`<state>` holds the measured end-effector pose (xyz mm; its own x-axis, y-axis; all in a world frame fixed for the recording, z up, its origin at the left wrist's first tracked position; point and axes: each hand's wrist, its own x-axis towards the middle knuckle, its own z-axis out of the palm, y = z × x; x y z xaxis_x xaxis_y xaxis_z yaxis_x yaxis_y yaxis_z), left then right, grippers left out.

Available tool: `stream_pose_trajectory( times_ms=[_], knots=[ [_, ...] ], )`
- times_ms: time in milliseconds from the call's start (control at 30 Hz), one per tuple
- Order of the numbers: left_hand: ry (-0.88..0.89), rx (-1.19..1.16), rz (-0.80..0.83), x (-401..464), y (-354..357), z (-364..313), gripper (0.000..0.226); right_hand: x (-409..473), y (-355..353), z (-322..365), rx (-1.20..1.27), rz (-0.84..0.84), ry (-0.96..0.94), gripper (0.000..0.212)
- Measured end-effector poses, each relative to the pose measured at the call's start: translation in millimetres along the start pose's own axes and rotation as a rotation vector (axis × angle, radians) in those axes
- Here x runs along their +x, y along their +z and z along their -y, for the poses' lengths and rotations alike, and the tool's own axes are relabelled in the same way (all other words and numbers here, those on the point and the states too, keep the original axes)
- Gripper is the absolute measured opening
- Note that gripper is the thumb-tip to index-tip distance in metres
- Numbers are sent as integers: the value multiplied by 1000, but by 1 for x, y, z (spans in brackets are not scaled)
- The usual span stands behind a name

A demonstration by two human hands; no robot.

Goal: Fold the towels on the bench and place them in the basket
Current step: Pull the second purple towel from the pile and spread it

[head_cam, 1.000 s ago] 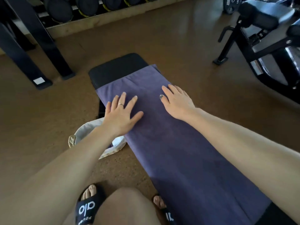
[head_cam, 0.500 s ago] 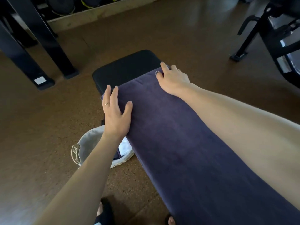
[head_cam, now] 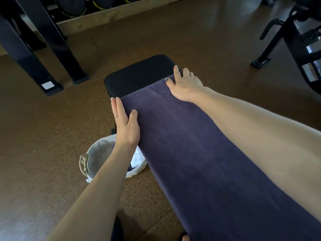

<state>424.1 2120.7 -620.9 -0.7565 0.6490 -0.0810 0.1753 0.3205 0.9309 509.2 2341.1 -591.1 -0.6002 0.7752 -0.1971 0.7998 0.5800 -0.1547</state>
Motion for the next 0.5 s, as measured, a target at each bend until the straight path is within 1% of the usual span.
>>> stream_pose_trajectory(
  times_ms=[67, 100, 133, 200, 267, 300, 400, 500],
  knots=[
    [-15, 6, -9, 1, 0, -2, 66, -1, -5, 0, 3, 21, 3, 72],
    [-19, 32, -24, 2, -1, -4, 67, -2, -8, 1, 7, -3, -2, 72],
    [-13, 94, -53, 3, -1, -5, 68, -3, -9, 1, 11, -51, -9, 71],
    [50, 328, -130, 4, 0, -11, 72, -6, -7, 3, 35, -121, -17, 69],
    [139, 494, -147, 3, 4, -16, 74, -8, 0, 3, 35, -91, -20, 69],
    [159, 516, -128, 2, 7, -19, 74, -8, 4, 2, 20, -74, -21, 69],
    [137, 492, -71, 3, 11, -17, 72, -6, 6, 0, 2, -71, -20, 70],
    [118, 455, -58, 3, 10, -14, 70, -6, 6, 2, -10, -64, -18, 70]
  ],
)
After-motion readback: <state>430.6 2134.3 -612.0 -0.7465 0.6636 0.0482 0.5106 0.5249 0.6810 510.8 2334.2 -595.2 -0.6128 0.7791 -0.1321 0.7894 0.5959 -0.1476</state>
